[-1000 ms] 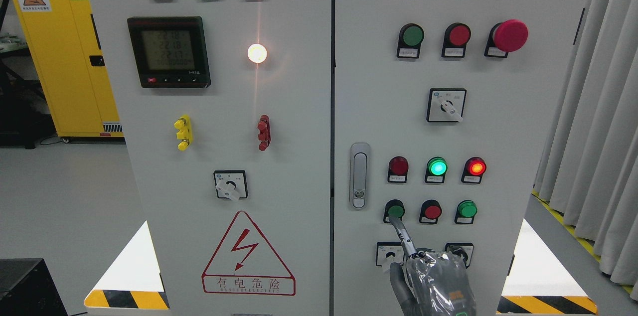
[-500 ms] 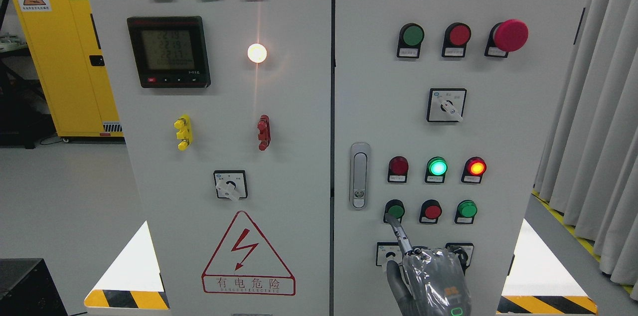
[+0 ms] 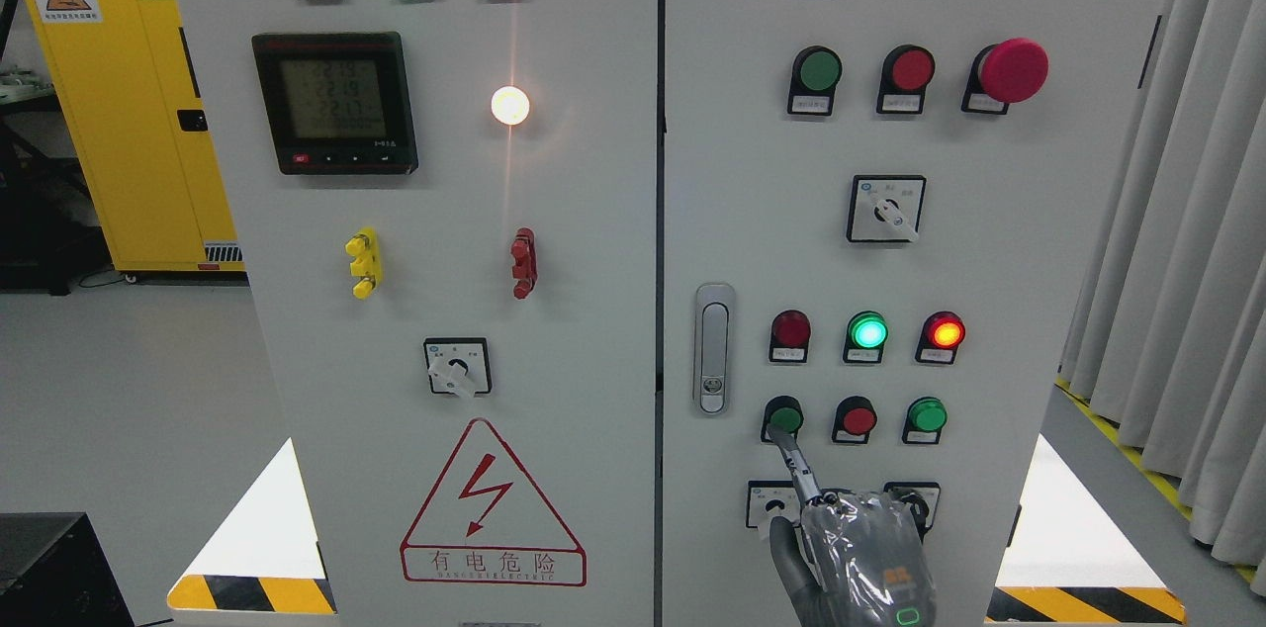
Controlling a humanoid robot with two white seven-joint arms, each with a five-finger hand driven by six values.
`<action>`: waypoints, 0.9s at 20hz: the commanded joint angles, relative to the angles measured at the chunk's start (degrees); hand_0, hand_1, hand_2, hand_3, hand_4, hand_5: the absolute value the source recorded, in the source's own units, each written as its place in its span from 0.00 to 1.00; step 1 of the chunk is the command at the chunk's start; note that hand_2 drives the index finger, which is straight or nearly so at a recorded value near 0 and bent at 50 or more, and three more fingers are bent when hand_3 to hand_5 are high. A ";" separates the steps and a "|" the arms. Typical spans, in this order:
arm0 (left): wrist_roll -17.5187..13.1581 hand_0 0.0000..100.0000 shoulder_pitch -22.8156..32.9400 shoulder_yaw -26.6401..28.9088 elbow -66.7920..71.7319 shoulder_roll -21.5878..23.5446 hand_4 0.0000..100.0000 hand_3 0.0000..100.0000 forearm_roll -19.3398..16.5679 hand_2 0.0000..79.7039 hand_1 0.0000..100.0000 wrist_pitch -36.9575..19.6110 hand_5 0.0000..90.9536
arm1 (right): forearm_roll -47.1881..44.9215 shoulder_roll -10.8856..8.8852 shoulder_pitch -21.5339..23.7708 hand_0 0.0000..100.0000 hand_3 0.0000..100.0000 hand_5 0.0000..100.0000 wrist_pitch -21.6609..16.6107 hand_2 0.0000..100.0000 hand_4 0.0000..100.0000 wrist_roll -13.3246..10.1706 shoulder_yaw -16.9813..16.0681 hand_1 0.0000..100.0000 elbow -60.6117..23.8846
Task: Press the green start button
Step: 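Press the green push button with the right hand's extended finger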
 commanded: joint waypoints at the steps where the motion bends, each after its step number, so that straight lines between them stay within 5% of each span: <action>1: -0.03 0.12 0.01 0.03 0.00 0.00 0.00 0.00 0.01 0.00 0.56 0.01 0.00 | -0.17 -0.03 -0.42 0.73 1.00 1.00 -0.03 0.00 1.00 0.06 -0.87 0.95 0.43; 18: -0.03 0.12 0.01 0.03 0.00 0.00 0.00 0.00 0.01 0.00 0.56 0.01 0.00 | -0.35 -0.03 -0.86 0.74 1.00 1.00 -0.21 0.00 1.00 2.25 -1.58 0.95 0.61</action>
